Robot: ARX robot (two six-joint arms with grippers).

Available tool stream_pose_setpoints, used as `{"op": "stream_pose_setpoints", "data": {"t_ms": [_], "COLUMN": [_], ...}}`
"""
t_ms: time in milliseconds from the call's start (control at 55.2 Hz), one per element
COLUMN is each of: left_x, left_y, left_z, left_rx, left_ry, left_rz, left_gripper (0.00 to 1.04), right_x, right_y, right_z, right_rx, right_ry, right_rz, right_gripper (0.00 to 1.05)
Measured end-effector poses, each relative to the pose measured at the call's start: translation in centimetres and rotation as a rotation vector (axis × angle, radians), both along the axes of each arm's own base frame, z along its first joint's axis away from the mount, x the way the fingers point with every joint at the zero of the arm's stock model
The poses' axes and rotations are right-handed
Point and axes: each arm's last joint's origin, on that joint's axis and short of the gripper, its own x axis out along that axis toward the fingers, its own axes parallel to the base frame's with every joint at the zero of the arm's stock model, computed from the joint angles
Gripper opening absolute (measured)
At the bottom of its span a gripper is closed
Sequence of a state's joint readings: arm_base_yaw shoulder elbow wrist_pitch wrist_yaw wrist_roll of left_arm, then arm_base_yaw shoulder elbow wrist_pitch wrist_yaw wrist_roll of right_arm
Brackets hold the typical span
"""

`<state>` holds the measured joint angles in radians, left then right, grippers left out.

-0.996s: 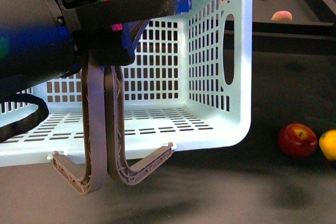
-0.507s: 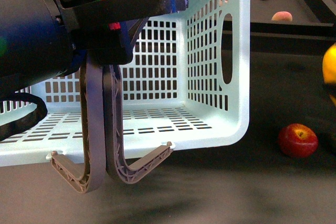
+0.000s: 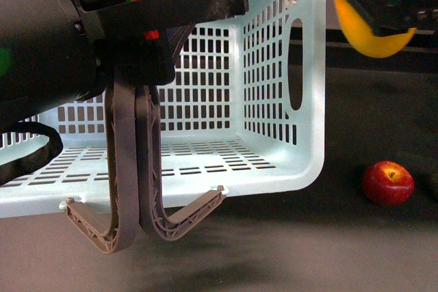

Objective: Pick mango with right arm and hold basket with left

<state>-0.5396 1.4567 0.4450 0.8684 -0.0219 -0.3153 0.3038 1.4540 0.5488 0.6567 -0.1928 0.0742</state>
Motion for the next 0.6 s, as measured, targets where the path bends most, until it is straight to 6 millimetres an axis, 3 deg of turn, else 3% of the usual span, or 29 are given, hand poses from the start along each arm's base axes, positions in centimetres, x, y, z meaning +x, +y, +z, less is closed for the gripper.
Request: {"op": "stream_pose_setpoints", "data": {"t_ms": [272, 597], "left_x": [0.0, 0.0], "left_y": [0.0, 0.0], "left_z": [0.0, 0.0], "left_rx": [0.000, 0.000], "left_ry": [0.000, -0.001], "left_rz": [0.000, 0.000], "left_gripper": [0.09, 0.09], "right_x": [1.6, 2.7], "right_y": [3.4, 6.0], "right_z": [-1.5, -2.7], "right_rx": [0.035, 0.048], "right_ry": [0.039, 0.062], "right_rz": [-0.011, -0.005], "right_gripper": [0.60, 0.60]}}
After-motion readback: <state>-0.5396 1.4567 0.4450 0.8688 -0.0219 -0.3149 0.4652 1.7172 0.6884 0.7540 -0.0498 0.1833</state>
